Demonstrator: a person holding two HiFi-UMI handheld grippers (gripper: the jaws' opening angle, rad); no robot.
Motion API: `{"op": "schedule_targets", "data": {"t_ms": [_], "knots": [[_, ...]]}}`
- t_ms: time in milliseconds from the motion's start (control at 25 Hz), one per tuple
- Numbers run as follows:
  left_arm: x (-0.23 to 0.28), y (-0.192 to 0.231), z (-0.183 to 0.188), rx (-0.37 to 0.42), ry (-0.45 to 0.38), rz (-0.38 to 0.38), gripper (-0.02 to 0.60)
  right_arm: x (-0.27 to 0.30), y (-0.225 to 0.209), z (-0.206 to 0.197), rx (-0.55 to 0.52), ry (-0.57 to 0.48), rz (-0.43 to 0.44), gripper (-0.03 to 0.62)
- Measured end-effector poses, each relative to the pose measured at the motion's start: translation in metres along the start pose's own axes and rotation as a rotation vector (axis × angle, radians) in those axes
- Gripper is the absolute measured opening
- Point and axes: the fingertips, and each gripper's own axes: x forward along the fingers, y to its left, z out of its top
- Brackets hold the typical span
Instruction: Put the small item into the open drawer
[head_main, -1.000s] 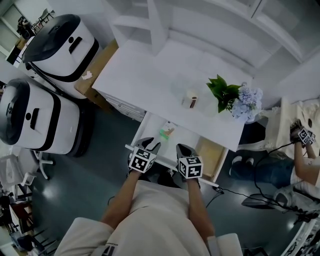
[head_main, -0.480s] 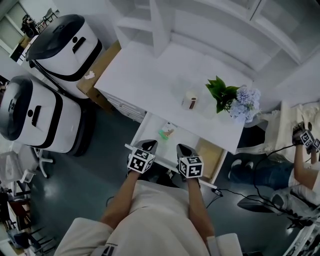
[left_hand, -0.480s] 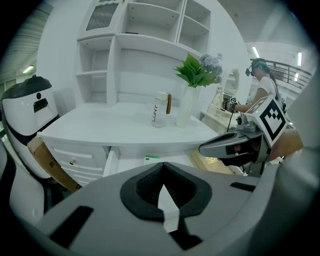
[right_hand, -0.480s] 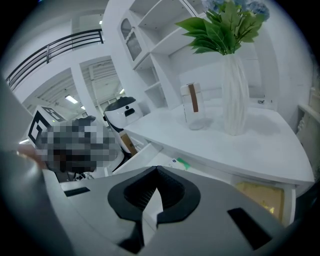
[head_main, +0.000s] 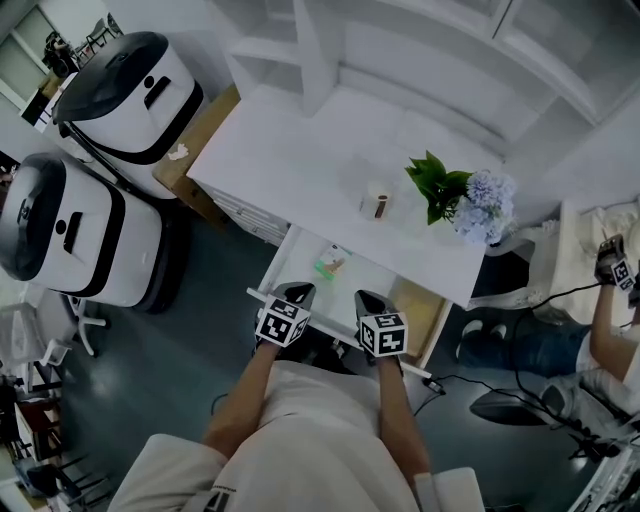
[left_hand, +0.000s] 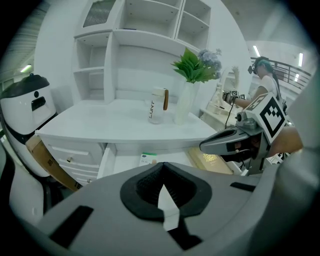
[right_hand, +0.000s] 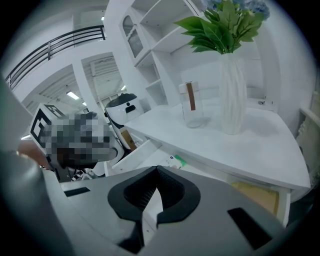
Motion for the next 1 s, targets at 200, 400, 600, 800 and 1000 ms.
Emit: {"op": "schedule_targets", "data": {"t_ms": [200, 400, 600, 800, 1000], "knots": [[-0.0023, 0.0018, 0.0054, -0.016, -0.028, 0.018, 0.017, -0.0018, 0.0022, 0.0004, -0.015, 0.004, 0.013, 0.023], [0.0035, -0.0005, 0.0088, -0.038, -0.072, 0.009, 0.017, -0.0047, -0.0036, 0.0002, -0.011, 0.004, -0.005, 0.025], [0.0070, -0.0030, 0.0036, -0.028, -0.057, 0.003, 0.017, -0.0056, -0.0075, -0.0024, -0.027, 0.010, -0.016, 0.025], [0.0065, -0.0066, 0.0012, -0.015, -0.045, -0.011, 0.017, -0.0088, -0.0043, 0.0009, -0.040, 0.002, -0.019, 0.024], [0.0057, -0.0059, 0.0022, -0.012, -0.051, -0.006, 0.017, -0.0092, -0.0024, 0.0014, -0.055, 0.003, -0.016, 0.023]]}}
